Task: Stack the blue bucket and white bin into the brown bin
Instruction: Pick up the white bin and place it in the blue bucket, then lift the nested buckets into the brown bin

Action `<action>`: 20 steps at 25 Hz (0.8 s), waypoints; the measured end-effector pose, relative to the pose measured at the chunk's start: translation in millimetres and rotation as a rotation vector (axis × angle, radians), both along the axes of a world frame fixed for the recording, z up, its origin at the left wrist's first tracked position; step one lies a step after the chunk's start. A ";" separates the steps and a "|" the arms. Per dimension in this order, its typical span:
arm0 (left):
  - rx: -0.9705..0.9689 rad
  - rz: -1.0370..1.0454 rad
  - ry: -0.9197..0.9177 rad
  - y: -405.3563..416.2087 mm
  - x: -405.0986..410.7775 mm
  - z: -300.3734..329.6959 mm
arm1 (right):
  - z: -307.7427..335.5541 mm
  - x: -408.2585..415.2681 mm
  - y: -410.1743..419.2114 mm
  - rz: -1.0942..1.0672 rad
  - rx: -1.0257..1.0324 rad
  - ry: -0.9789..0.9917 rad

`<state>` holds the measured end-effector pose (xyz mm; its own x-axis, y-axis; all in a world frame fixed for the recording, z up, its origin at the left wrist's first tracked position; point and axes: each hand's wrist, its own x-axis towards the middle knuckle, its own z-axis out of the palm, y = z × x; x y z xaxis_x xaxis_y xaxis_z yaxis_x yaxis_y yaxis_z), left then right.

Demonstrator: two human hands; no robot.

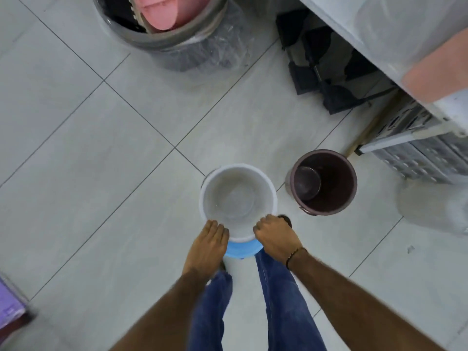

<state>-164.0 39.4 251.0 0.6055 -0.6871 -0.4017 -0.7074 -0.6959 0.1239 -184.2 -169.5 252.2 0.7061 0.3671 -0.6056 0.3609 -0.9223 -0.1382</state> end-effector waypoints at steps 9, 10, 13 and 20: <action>0.042 -0.022 0.137 50.6 -90.3 -207.6 | -207.2 -103.8 55.0 -0.113 -0.038 0.118; 0.032 0.002 0.159 46.4 -86.8 -215.4 | -213.8 -100.1 51.3 -0.158 -0.043 0.141; 0.052 0.050 0.212 47.7 -101.1 -258.4 | -249.5 -103.5 59.4 -0.175 -0.097 0.198; -0.405 1.275 0.309 36.5 -130.3 -248.8 | -243.3 -68.4 46.7 -0.868 0.087 -0.242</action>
<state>-294.3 75.8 2.2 0.8234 0.1726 -0.5406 0.4823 -0.7149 0.5063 -252.7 -122.8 9.0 0.8605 -0.3165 -0.3992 -0.4285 -0.8734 -0.2312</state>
